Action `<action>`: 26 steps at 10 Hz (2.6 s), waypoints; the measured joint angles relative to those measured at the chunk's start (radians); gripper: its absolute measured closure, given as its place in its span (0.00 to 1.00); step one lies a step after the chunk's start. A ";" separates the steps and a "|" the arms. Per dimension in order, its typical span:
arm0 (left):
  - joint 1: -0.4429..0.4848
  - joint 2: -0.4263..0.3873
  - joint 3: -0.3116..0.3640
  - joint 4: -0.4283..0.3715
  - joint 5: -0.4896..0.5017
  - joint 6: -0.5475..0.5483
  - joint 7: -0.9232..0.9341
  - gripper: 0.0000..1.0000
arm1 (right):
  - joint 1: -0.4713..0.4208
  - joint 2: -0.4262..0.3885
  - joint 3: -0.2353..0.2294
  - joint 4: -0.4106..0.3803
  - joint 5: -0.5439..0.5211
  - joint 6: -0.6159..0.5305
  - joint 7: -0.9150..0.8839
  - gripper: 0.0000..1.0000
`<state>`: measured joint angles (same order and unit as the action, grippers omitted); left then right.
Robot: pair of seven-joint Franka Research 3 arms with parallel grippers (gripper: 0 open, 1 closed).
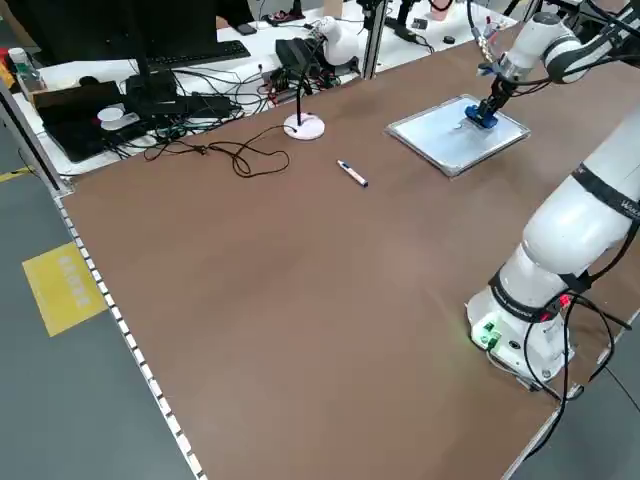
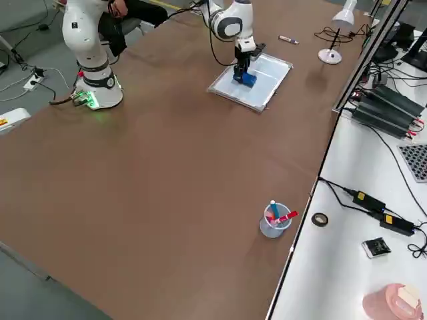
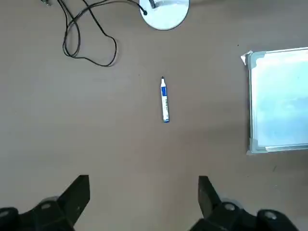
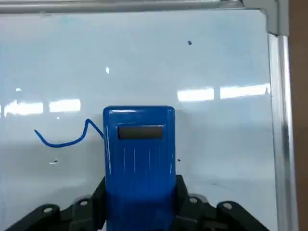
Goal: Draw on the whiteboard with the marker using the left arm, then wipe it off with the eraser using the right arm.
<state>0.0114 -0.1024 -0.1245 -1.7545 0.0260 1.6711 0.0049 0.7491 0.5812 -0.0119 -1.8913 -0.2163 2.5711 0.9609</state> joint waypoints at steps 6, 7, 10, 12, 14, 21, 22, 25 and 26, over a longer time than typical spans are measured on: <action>0.001 0.004 0.000 0.000 -0.001 0.001 0.000 0.00 | 0.013 0.042 -0.009 0.053 -0.004 0.001 0.039 0.44; 0.001 0.005 0.000 0.000 -0.001 0.001 0.000 0.00 | 0.016 0.056 -0.009 0.075 -0.004 -0.001 0.049 0.44; 0.002 0.009 0.001 0.000 -0.001 0.001 0.000 0.00 | 0.035 0.093 -0.013 0.133 -0.006 -0.013 0.071 0.44; 0.002 0.012 0.001 0.000 -0.001 0.002 0.000 0.00 | 0.053 0.112 -0.016 0.163 -0.012 -0.018 0.092 0.44; 0.002 0.012 0.002 0.000 -0.001 0.002 0.000 0.00 | 0.076 0.132 -0.019 0.196 -0.017 -0.023 0.115 0.44; 0.003 0.012 0.008 0.000 -0.001 0.003 0.000 0.00 | 0.141 0.187 -0.031 0.294 -0.021 -0.057 0.180 0.44; 0.003 0.012 0.008 0.000 -0.001 0.003 0.000 0.00 | 0.141 0.187 -0.031 0.299 -0.020 -0.067 0.181 0.44; 0.003 0.012 0.009 0.000 -0.001 0.004 0.000 0.00 | 0.119 0.177 -0.030 0.326 -0.018 -0.156 0.175 0.44; 0.003 0.012 0.009 0.000 -0.001 0.004 0.000 0.00 | 0.093 0.156 -0.023 0.334 -0.017 -0.198 0.155 0.44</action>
<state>0.0142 -0.0899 -0.1158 -1.7548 0.0252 1.6752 0.0049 0.8421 0.7374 -0.0353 -1.5571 -0.2336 2.3735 1.1162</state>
